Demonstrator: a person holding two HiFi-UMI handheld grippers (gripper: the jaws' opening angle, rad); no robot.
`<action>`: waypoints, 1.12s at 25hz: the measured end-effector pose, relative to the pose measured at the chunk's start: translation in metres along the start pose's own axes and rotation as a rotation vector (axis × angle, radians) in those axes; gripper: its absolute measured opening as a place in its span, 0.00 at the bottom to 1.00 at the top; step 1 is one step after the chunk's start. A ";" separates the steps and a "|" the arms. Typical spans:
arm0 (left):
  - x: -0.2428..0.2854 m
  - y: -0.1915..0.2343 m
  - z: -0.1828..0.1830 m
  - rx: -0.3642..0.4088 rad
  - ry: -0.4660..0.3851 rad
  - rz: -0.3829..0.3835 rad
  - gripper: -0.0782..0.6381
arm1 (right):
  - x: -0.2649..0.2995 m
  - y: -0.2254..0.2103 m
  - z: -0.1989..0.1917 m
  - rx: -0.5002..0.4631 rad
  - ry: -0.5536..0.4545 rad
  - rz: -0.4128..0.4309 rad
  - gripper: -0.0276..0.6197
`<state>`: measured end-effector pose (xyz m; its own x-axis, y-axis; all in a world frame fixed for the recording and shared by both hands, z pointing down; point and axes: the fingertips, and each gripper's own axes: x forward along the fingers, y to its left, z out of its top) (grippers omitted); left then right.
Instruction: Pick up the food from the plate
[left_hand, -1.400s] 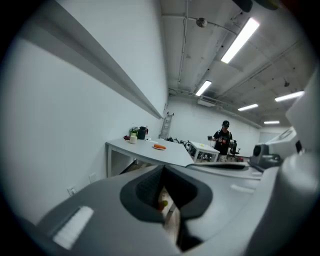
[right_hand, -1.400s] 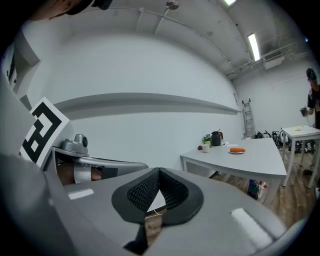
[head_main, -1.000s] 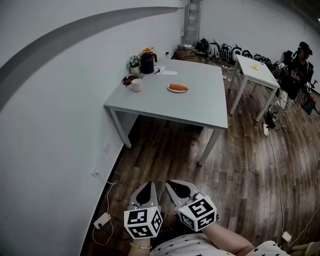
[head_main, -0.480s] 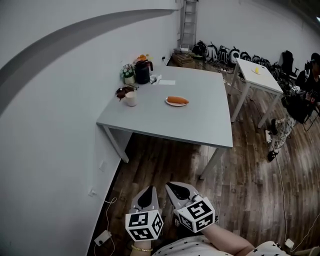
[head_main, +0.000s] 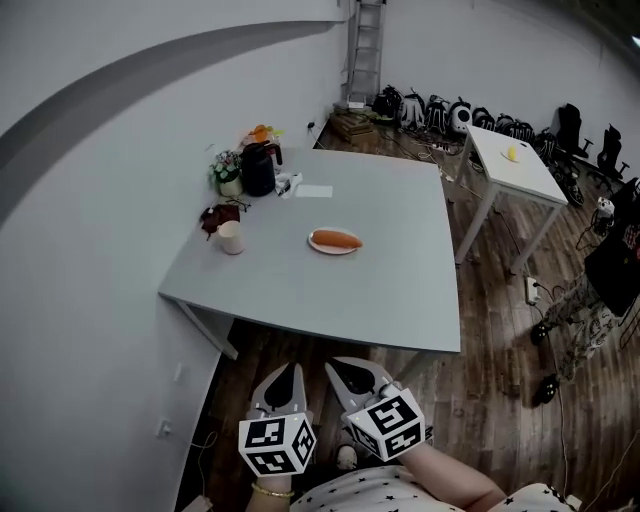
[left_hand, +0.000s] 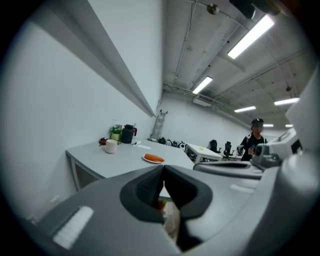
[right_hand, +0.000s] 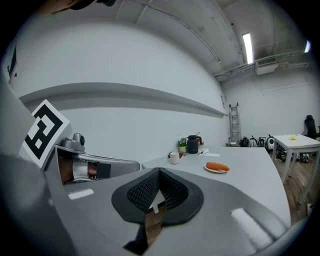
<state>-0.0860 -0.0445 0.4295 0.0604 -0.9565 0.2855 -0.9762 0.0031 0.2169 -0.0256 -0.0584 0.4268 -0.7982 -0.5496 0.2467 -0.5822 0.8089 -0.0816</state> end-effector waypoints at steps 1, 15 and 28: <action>0.014 -0.001 -0.001 -0.002 0.014 -0.008 0.12 | 0.005 -0.012 -0.001 -0.001 0.007 -0.011 0.04; 0.233 0.031 0.042 0.069 0.079 -0.173 0.12 | 0.150 -0.180 0.011 -0.066 0.124 -0.180 0.04; 0.385 0.077 0.049 0.128 0.232 -0.356 0.12 | 0.334 -0.323 -0.037 -0.532 0.687 -0.020 0.32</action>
<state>-0.1482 -0.4271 0.5106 0.4288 -0.8004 0.4190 -0.9030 -0.3652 0.2265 -0.0981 -0.4959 0.5715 -0.4185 -0.4555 0.7857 -0.3080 0.8850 0.3491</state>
